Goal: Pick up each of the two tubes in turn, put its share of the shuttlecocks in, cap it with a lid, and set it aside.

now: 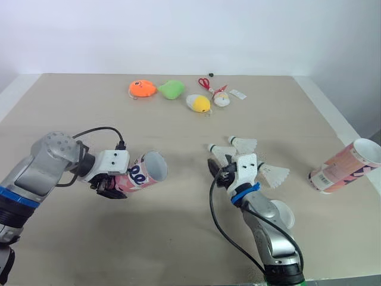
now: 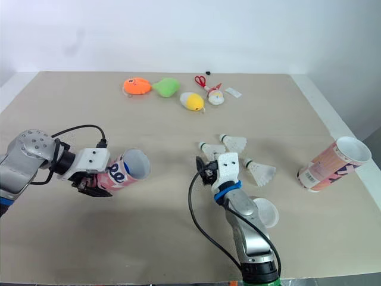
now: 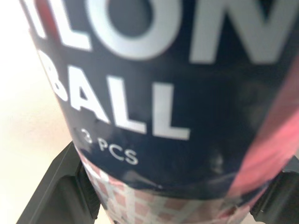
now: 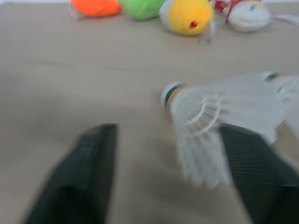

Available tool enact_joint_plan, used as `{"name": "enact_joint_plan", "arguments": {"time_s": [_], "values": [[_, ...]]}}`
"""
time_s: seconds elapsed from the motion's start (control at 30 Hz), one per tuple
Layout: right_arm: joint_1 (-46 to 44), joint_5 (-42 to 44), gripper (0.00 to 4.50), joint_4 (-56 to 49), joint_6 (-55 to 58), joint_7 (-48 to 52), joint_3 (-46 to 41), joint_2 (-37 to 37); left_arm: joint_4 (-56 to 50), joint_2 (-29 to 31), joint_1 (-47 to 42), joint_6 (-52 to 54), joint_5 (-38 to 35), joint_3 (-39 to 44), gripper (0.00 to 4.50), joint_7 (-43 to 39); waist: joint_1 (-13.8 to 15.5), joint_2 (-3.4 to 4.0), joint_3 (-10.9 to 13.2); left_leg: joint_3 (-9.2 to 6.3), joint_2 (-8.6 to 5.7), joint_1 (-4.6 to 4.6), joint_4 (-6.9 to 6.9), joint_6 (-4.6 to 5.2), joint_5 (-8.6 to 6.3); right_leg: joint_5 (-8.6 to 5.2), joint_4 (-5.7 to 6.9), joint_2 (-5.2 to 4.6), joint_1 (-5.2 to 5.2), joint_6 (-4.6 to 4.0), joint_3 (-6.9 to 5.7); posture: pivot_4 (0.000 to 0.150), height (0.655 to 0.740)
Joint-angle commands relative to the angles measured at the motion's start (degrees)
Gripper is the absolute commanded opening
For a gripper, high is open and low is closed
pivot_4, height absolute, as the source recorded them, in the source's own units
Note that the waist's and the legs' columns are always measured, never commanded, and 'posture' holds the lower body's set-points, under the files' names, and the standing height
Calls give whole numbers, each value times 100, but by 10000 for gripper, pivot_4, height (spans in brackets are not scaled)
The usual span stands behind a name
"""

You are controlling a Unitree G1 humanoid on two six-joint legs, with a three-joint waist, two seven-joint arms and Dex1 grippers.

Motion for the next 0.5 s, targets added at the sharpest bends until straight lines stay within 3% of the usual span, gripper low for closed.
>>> {"name": "enact_joint_plan", "arguments": {"time_s": [0.03,0.07,0.13,0.3,0.4,0.5], "values": [[-70,131,9126,38,-146,76,-79,35,-48,-51,164,110,170,-148,33101,9,0,1,-1,0,0,5,0,0,0,-2,6,0,3,-2,0,1500,7400],[-85,143,8246,76,-158,91,-79,40,-75,-71,172,158,182,-142,33101,38,0,1,-1,0,-1,7,0,0,0,-4,9,0,4,-2,1,1500,7400],[-87,266,597,73,-125,199,-70,53,-135,-101,200,236,201,-129,33101,84,0,4,-2,3,-2,14,1,0,0,-7,22,0,3,0,6,1500,7400],[-99,1308,597,-891,17,1417,-37,-389,-229,-168,264,456,202,-17,33101,202,1,15,-3,2,-5,24,14,1,1,-21,60,-1,3,-1,9,1500,7400],[-491,2207,597,-1537,696,2058,-200,-997,-196,-183,206,561,228,53,33101,292,3,19,-4,1,-5,27,19,2,1,-19,63,-1,7,2,9,1500,7400],[-897,2557,597,-1791,1090,2368,-255,-1586,-119,-185,138,610,242,89,33101,338,10,14,-7,0,-4,32,28,6,4,-20,63,-1,15,-8,9,1500,7400]]}}
